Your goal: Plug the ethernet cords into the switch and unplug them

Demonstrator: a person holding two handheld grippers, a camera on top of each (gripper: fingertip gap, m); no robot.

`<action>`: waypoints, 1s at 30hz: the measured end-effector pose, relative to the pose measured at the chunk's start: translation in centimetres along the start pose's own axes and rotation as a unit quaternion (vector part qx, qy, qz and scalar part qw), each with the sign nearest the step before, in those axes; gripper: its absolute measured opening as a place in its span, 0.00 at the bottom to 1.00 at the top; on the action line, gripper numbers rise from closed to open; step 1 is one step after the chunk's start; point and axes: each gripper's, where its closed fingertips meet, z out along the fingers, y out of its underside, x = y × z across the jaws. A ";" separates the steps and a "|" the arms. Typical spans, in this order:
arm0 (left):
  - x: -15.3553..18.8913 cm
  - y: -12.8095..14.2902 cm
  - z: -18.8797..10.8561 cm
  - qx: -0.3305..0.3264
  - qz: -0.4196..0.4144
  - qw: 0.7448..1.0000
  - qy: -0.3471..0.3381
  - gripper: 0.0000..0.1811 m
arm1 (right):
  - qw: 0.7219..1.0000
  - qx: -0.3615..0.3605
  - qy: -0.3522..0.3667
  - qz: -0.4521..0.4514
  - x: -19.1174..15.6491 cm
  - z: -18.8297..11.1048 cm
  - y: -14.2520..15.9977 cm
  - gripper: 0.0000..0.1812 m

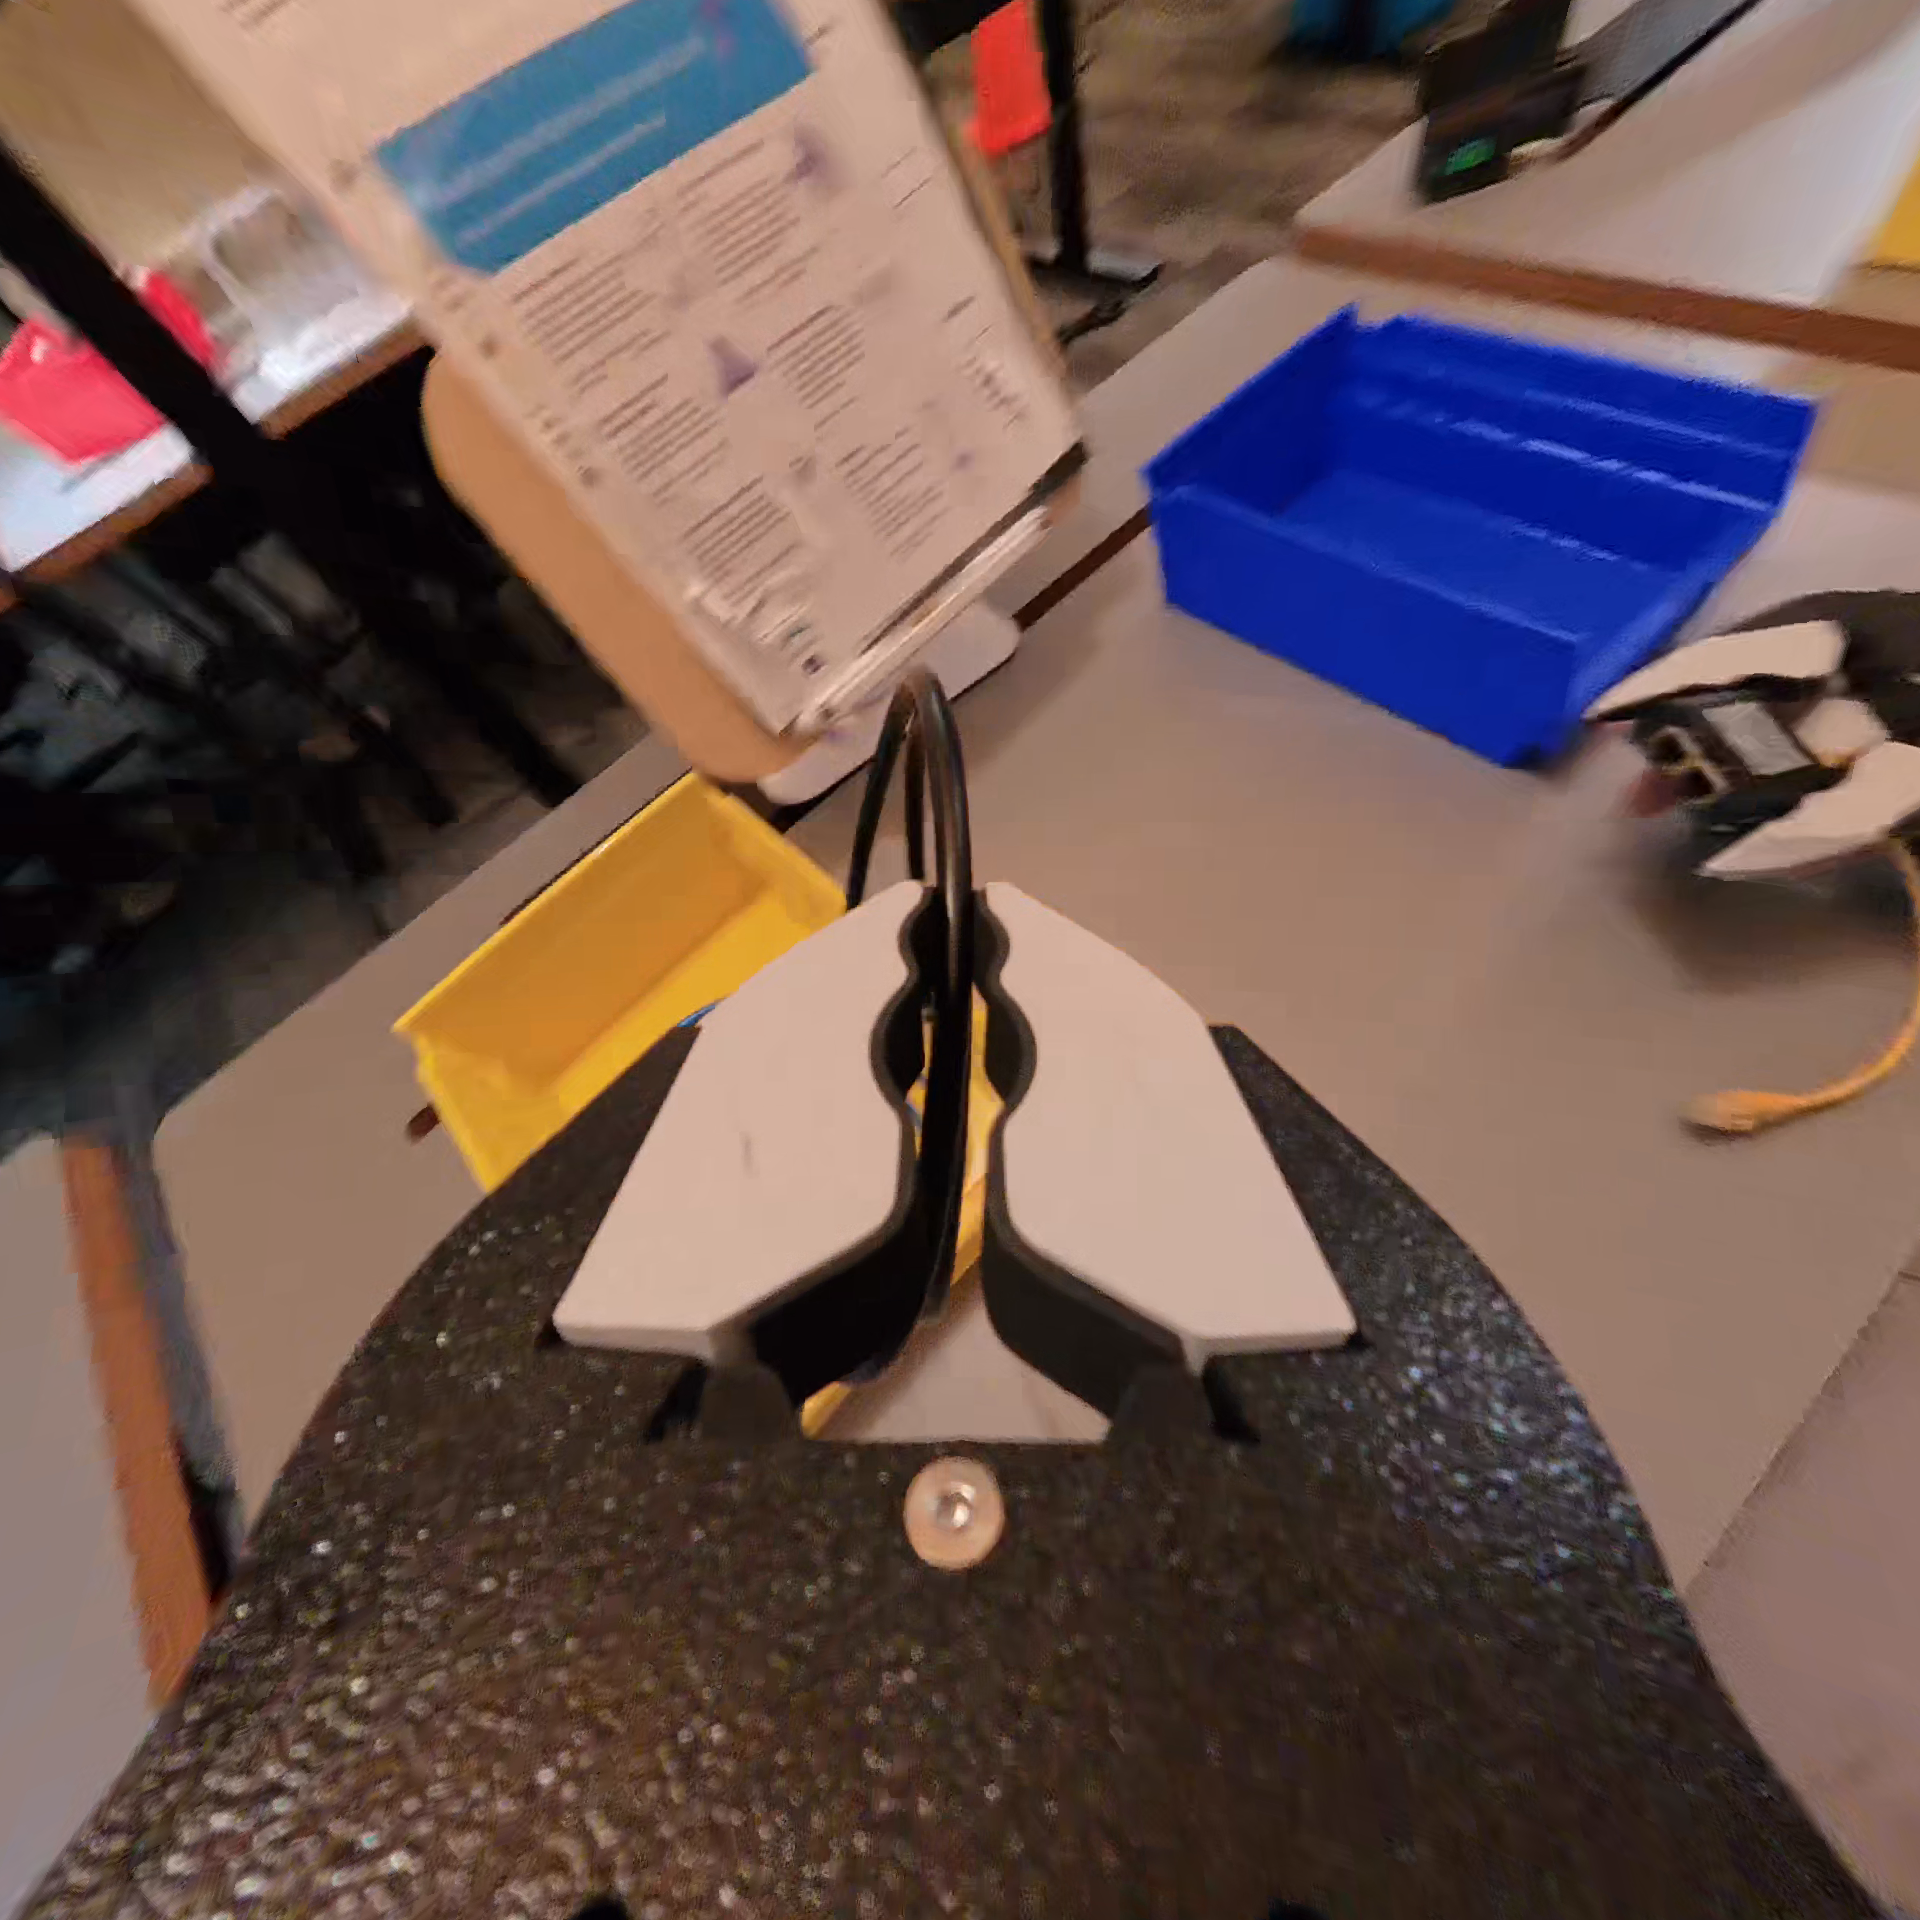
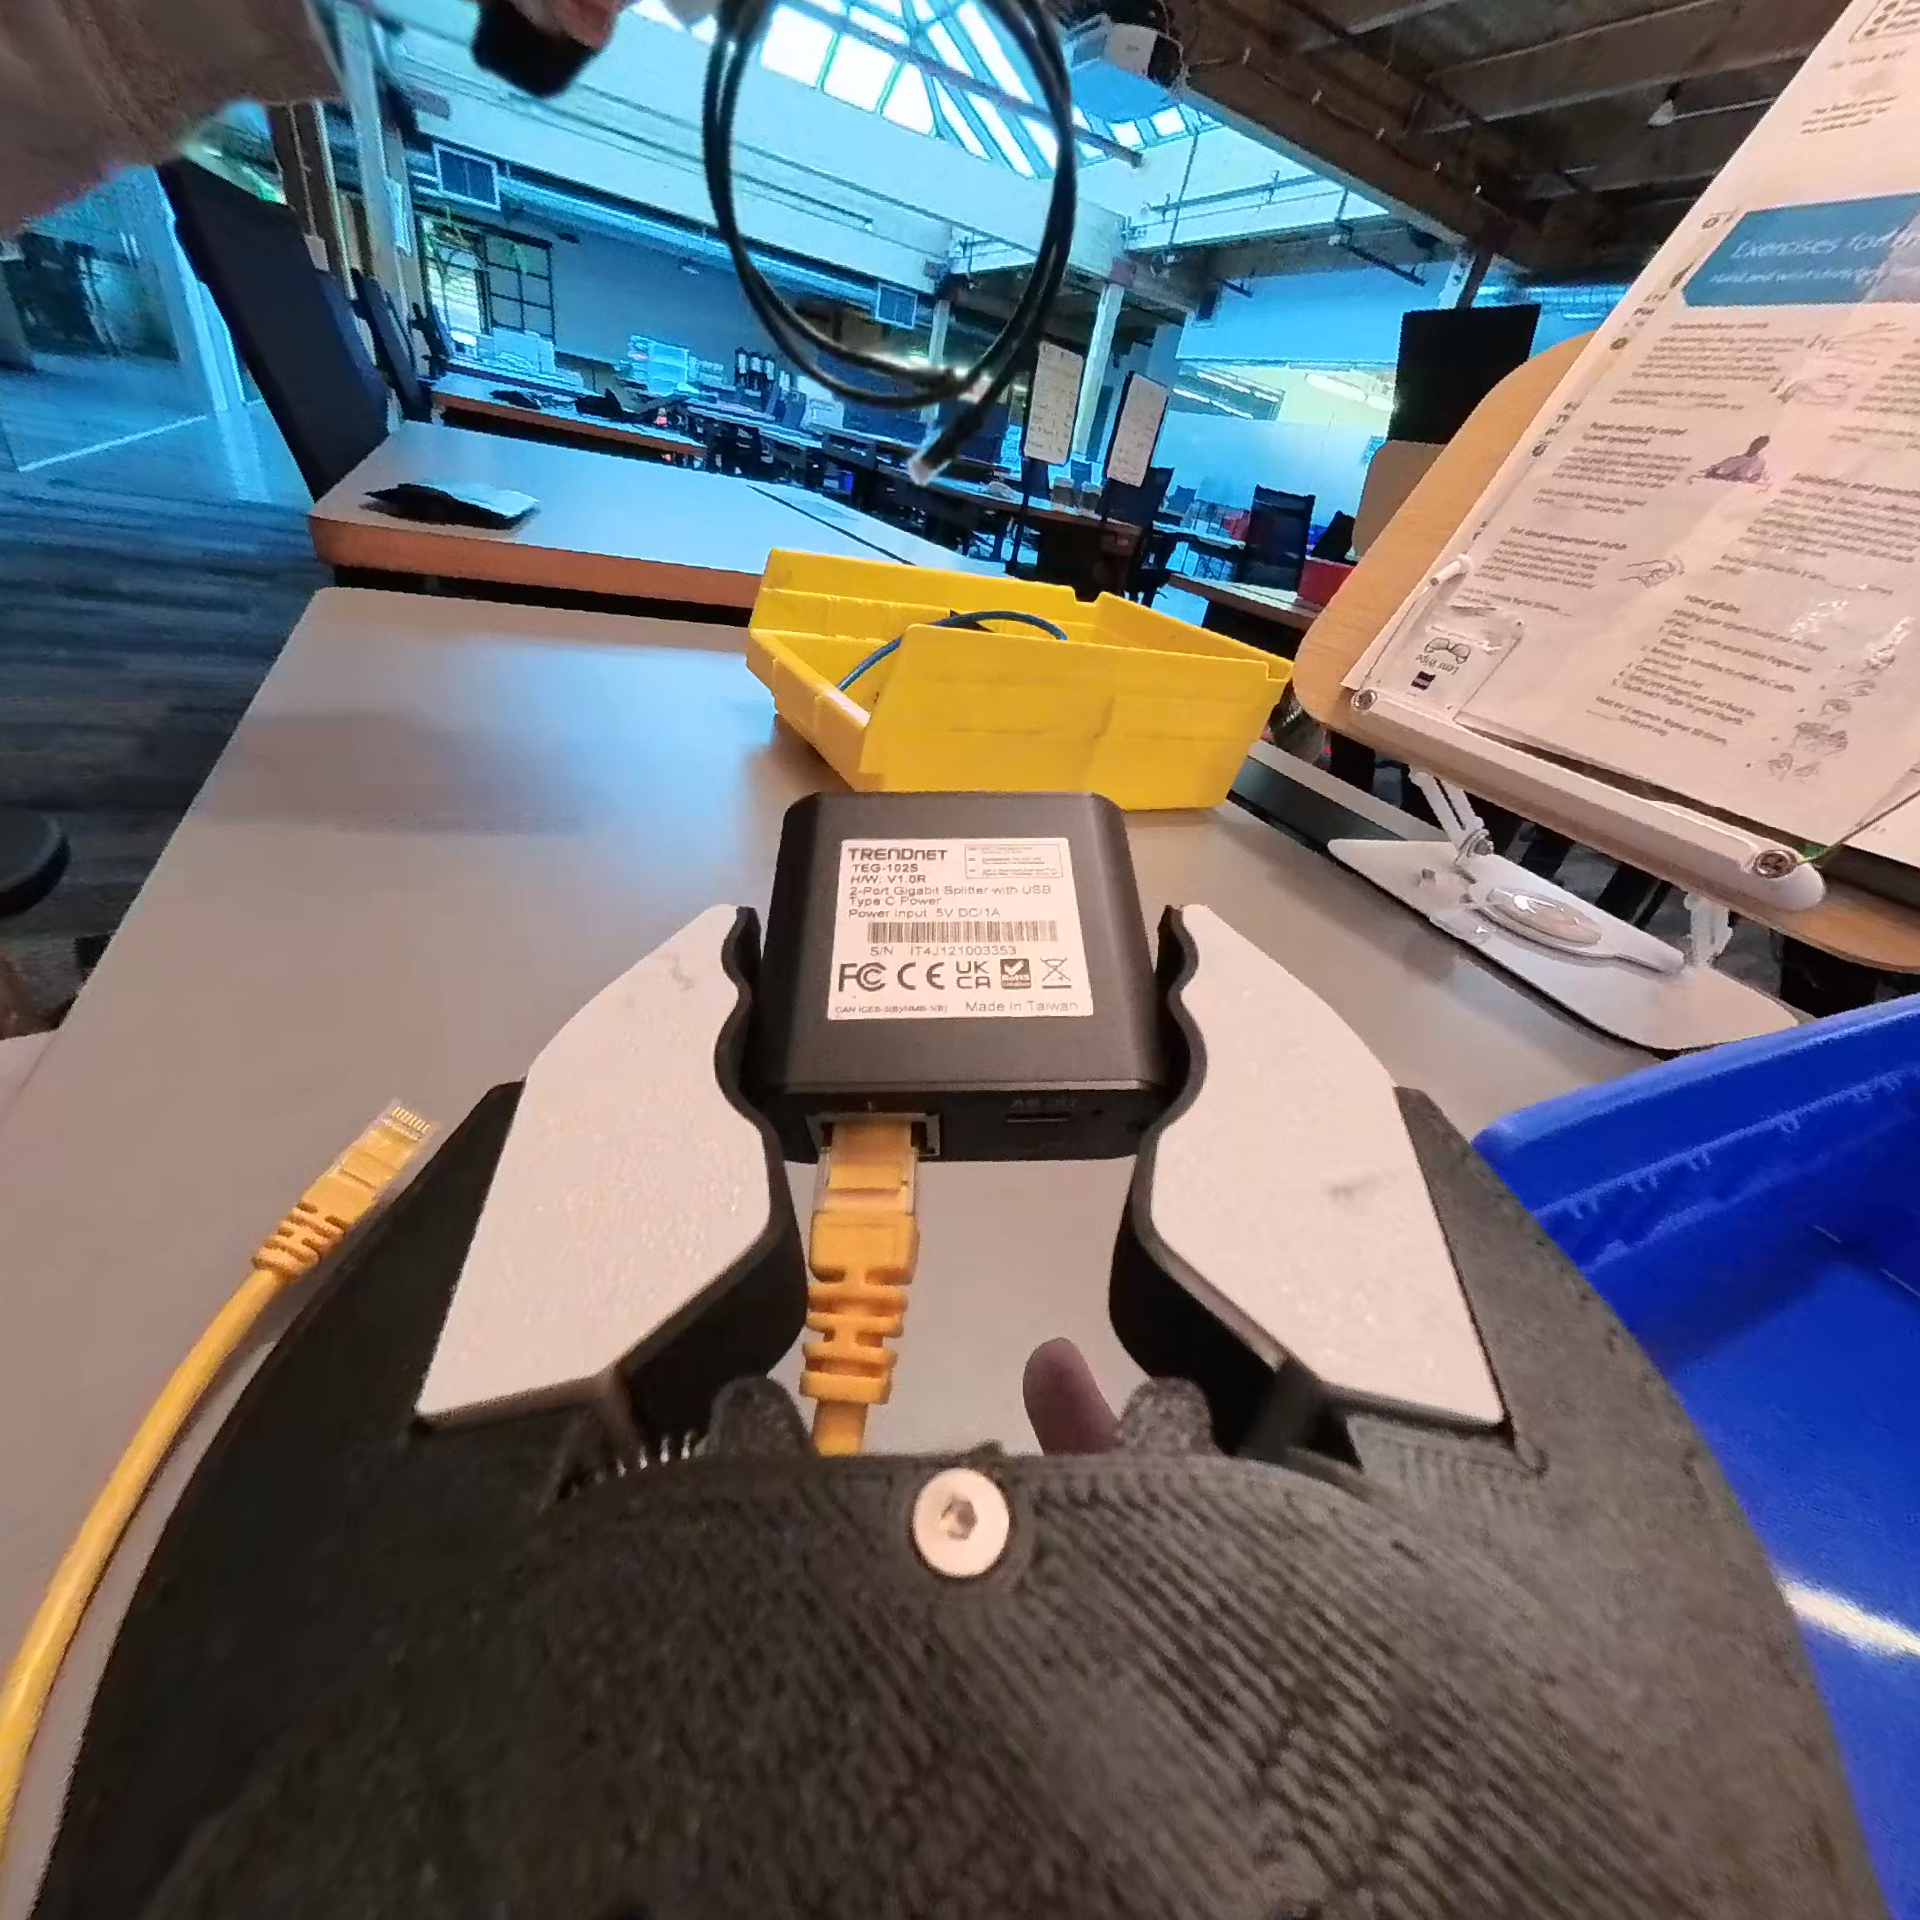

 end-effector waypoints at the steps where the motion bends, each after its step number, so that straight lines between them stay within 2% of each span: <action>1: 1.7 0.0 0.3 0.014 0.019 1.000 0.010 0.03 | 1.000 0.002 0.002 0.001 0.1 0.0 0.0 0.40; 4: 8.3 2.7 2.2 0.045 0.152 0.987 0.031 0.02 | 1.000 0.006 0.012 -0.001 0.4 -0.3 -0.1 0.40; 8: 17.8 10.3 5.5 0.073 0.302 0.948 0.069 0.02 | 1.000 0.012 0.026 -0.006 1.1 -0.9 -0.2 0.40; 10: 21.3 14.0 6.5 0.060 0.299 0.946 0.113 0.03 | 0.999 0.021 0.030 0.001 1.3 -1.1 -0.4 0.40; 11: 22.6 14.9 6.7 0.068 0.284 0.948 0.127 0.03 | 0.999 0.021 0.030 0.003 1.4 -1.2 -0.4 0.40; 14: 25.7 17.3 6.5 0.044 0.245 0.948 0.199 0.05 | 0.999 0.017 0.027 -0.004 1.2 -1.0 -0.3 0.40; 17: 28.7 18.5 5.9 0.018 0.225 0.936 0.271 0.16 | 1.000 0.006 0.025 -0.011 1.0 -0.8 0.0 0.40; 20: 29.5 18.4 5.6 0.007 0.211 0.933 0.292 0.26 | 1.000 0.002 0.024 -0.011 1.0 -0.7 0.1 0.40; 23: 29.5 15.7 4.6 0.043 0.151 0.933 0.324 0.31 | 1.000 0.005 0.025 -0.010 1.0 -0.8 0.0 0.40; 25: 26.1 14.1 6.0 0.044 0.121 0.959 0.250 0.27 | 1.000 0.007 0.026 -0.008 1.1 -0.8 -0.1 0.40; 26: 23.7 14.3 7.2 0.014 0.116 0.972 0.202 0.27 | 1.000 0.007 0.025 -0.008 1.0 -0.8 -0.1 0.40; 28: 19.8 15.8 9.3 -0.068 0.123 0.980 0.137 0.26 | 1.000 0.005 0.025 -0.010 1.0 -0.8 0.0 0.40; 30: 17.6 16.4 11.1 -0.106 0.129 0.979 0.119 0.26 | 1.000 0.003 0.025 -0.013 0.9 -0.7 0.0 0.40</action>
